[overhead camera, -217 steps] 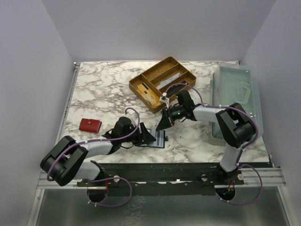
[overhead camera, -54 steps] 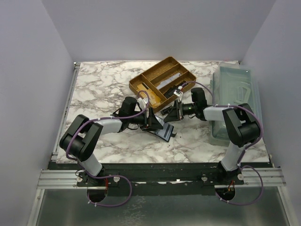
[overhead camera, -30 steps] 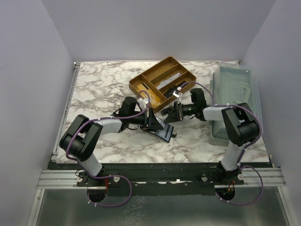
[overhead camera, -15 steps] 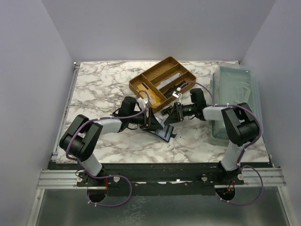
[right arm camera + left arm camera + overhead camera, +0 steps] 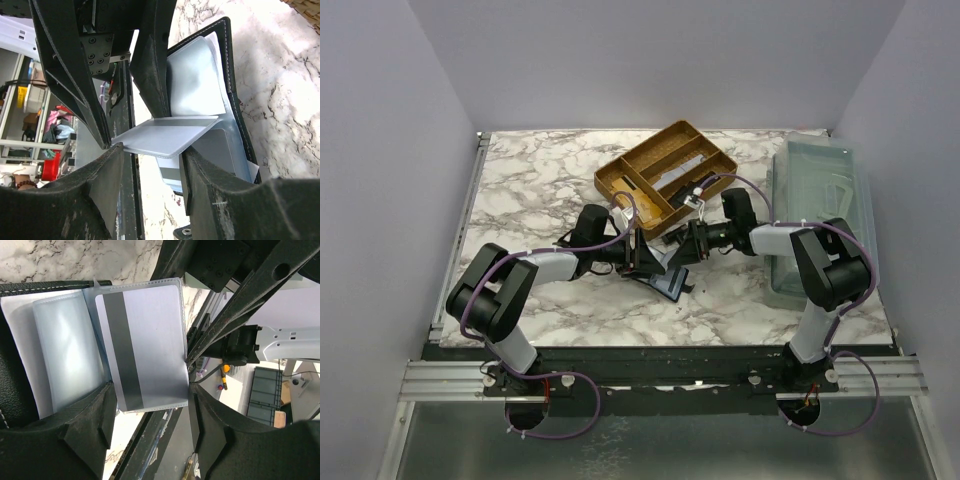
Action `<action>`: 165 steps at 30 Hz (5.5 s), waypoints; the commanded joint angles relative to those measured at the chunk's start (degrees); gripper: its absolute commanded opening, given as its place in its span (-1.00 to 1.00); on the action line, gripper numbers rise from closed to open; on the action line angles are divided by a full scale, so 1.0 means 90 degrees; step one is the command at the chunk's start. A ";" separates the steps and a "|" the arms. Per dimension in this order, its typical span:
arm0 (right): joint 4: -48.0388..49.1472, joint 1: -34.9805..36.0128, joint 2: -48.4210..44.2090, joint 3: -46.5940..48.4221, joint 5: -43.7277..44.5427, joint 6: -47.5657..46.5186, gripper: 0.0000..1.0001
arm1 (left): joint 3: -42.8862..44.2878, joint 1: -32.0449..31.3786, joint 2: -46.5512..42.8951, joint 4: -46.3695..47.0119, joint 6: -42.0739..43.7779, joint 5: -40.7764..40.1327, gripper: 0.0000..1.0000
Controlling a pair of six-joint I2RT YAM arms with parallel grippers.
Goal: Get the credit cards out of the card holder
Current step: Remove the credit card from the card holder.
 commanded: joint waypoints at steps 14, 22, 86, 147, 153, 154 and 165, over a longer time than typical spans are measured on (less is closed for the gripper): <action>-0.0781 0.0173 -0.0081 0.0275 0.0370 -0.0861 -0.10 | 0.0139 0.0048 -0.0087 0.0323 -0.0042 0.0437 0.26; -0.1042 0.0305 -0.0047 0.0345 0.0569 -0.1208 -0.12 | 0.0133 0.0055 -0.0074 0.0401 -0.0094 0.0548 0.28; -0.0126 0.0018 0.0057 0.0265 0.0269 0.0986 -0.11 | 0.0254 -0.0211 -0.0163 -0.0275 0.0438 0.0100 0.03; 0.0157 0.0486 0.0193 0.0307 -0.0170 0.1181 -0.36 | 0.0254 -0.0060 -0.0017 -0.0253 0.0333 0.0197 0.13; 0.0653 0.0470 0.0239 0.0201 -0.0476 0.1745 -0.26 | 0.0252 -0.0036 -0.0007 -0.0246 0.0321 0.0204 0.13; 0.0712 0.0466 0.0274 0.0193 -0.0521 0.1819 -0.24 | 0.0246 -0.0031 -0.0007 -0.0251 0.0329 0.0205 0.13; 0.0911 0.0365 0.0344 0.0094 -0.0465 0.2141 -0.39 | 0.0235 -0.0021 -0.0034 -0.0239 0.0369 0.0214 0.14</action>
